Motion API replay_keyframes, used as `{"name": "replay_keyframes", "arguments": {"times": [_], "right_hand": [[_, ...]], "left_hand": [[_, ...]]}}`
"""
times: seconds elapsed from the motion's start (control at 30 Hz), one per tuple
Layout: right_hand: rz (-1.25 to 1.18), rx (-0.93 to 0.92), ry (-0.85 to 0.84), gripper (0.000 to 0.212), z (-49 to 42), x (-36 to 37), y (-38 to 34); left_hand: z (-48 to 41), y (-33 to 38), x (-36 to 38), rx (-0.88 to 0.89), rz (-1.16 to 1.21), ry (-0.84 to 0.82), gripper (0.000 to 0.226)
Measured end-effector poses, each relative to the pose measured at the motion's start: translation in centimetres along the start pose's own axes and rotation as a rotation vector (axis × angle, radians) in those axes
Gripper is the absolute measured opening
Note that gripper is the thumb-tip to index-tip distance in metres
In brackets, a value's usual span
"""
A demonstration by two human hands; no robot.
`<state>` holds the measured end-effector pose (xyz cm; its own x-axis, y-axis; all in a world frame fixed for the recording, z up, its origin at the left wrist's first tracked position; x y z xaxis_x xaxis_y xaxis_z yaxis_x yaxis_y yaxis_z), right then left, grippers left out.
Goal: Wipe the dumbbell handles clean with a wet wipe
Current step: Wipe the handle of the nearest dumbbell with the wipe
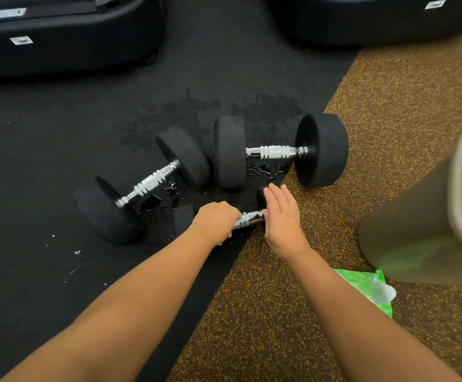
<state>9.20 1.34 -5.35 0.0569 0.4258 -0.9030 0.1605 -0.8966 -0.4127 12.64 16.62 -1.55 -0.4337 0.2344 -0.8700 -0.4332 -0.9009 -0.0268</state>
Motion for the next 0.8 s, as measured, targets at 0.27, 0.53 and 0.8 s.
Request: {"name": "replay_keyframes", "arguments": {"times": [0.27, 0.53, 0.8], "right_hand": [[-0.023, -0.005, -0.006, 0.046, 0.2, -0.4, -0.2], [-0.006, -0.01, -0.007, 0.046, -0.1, -0.7, -0.4], [0.004, -0.02, 0.0, 0.047, -0.1, -0.5, -0.4]], "left_hand": [[1.3, -1.2, -0.8, -0.005, -0.079, -0.065, 0.034], [1.4, -1.4, -0.6, -0.018, -0.137, -0.022, 0.031], [0.7, 0.1, 0.2, 0.051, -0.094, 0.085, 0.035]]}}
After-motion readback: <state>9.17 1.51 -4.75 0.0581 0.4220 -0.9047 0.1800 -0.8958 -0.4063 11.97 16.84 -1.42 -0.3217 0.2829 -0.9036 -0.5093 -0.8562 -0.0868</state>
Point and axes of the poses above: each hand's wrist, its own z-axis away from the middle knuckle, its own x-axis out of the palm, y = z × x, the point moved 2 cm from there along -z, towards the middle knuckle, and after that the axes turned 3 degrees about -x, right-handed, at the moved point
